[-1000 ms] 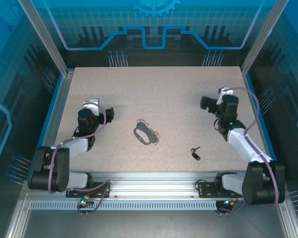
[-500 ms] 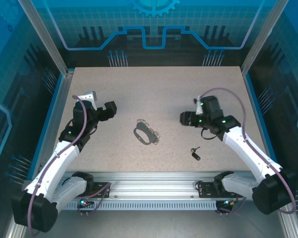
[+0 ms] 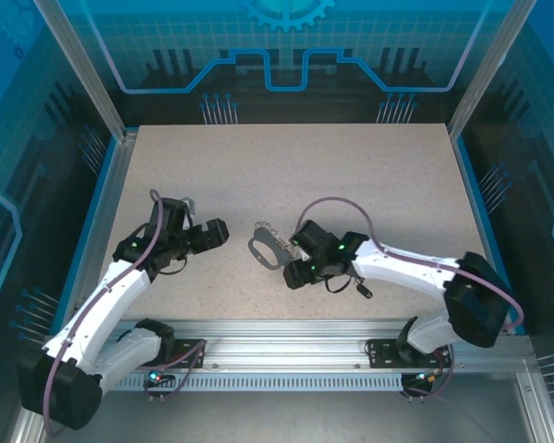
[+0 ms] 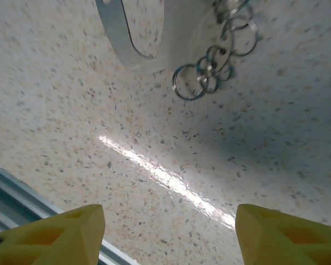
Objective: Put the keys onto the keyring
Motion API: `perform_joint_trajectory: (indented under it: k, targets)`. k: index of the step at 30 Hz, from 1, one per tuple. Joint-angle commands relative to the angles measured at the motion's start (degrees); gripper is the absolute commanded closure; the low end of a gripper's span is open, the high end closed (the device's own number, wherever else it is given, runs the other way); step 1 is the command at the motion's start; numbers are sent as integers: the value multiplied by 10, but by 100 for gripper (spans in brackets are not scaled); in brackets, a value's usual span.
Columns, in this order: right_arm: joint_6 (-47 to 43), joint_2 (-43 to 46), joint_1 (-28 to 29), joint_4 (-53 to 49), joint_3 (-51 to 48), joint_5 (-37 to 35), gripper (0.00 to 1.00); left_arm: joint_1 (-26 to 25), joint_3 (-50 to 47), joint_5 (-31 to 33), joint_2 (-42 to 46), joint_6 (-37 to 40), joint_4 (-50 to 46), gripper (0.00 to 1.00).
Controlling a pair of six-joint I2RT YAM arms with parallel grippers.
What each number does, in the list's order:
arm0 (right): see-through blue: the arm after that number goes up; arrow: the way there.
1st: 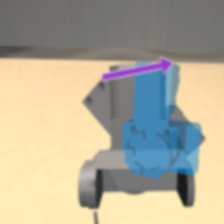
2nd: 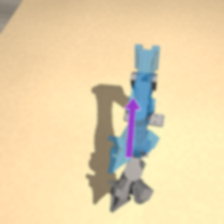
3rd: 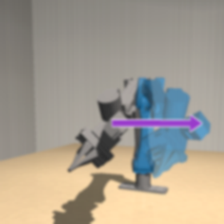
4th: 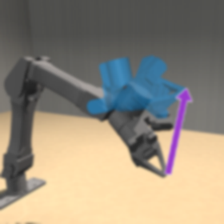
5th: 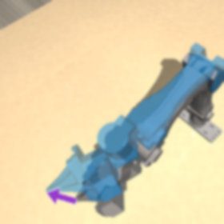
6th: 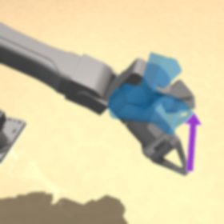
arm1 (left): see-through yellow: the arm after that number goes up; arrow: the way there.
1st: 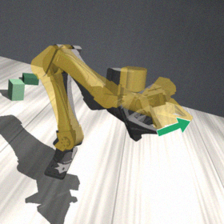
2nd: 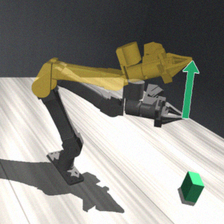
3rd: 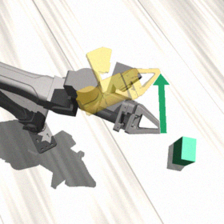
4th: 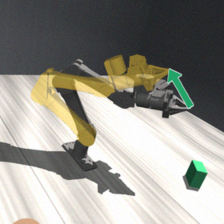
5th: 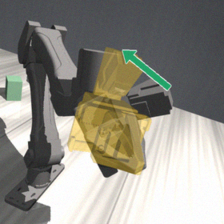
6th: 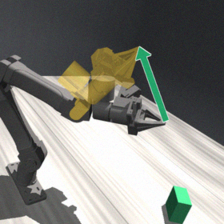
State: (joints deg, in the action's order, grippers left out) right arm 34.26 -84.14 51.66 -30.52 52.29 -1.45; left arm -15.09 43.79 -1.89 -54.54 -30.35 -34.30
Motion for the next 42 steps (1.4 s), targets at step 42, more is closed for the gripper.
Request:
perform_joint_trajectory:
  k: [42]
  targets:
    - [-66, -204, -28, 26, 133, 13, 58, -4, -25, -9, 28, -18, -7, 1]
